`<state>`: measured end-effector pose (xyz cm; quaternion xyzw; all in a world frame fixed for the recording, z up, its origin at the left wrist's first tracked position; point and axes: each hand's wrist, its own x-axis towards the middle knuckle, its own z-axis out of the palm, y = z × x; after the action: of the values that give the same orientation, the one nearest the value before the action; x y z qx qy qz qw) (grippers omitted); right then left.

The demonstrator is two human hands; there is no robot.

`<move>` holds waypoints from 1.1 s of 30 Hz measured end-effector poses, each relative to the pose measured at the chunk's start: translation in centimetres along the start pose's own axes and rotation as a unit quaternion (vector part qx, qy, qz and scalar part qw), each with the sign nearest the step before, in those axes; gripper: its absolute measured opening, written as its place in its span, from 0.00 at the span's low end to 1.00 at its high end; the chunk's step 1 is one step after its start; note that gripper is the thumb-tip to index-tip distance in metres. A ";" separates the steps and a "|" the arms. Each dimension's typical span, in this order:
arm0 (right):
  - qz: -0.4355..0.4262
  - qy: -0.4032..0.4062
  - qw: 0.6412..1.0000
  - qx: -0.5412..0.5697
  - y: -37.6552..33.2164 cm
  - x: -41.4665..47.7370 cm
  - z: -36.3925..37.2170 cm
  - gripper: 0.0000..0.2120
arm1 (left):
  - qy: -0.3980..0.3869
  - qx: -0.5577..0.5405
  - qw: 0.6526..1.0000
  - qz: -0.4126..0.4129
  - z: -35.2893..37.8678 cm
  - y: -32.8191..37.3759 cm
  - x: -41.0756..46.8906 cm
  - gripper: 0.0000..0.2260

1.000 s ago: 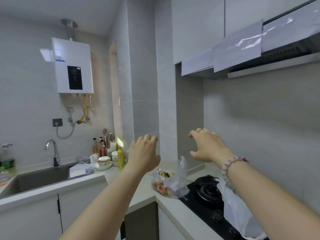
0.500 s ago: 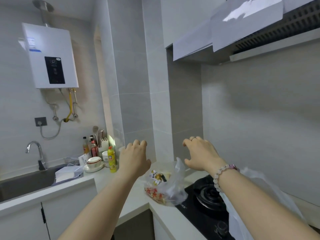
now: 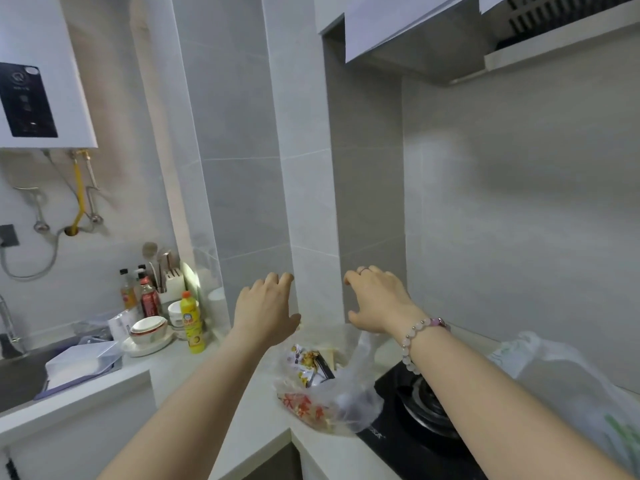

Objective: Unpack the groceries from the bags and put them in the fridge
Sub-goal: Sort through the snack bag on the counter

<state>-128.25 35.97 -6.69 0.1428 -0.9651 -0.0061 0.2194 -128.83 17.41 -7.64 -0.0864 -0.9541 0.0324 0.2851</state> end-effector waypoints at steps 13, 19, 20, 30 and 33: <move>0.028 -0.105 0.994 -0.003 -3.1 11.2 12.0 0.23 | -0.093 -0.096 0.987 0.085 13.7 -4.2 9.4 0.28; 0.020 -0.209 0.977 -0.028 -5.0 11.5 17.8 0.18 | -0.138 -0.161 0.972 0.097 19.9 -4.4 9.9 0.25; 0.023 -0.234 0.971 -0.035 -5.1 11.4 18.7 0.17 | -0.149 -0.157 0.970 0.106 20.6 -4.1 9.8 0.23; 0.095 -0.377 0.921 -0.018 -4.6 11.6 26.3 0.23 | -0.303 -0.096 0.939 0.132 27.7 -2.7 7.1 0.24; 0.116 -0.404 0.907 0.009 -4.0 12.1 27.4 0.21 | -0.341 -0.065 0.930 0.118 29.4 -2.6 7.3 0.26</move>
<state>-149.22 27.34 -26.65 0.0173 -0.9809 -0.0292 -0.1917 -151.31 15.85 -27.98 -0.2007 -0.9767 0.0310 -0.0691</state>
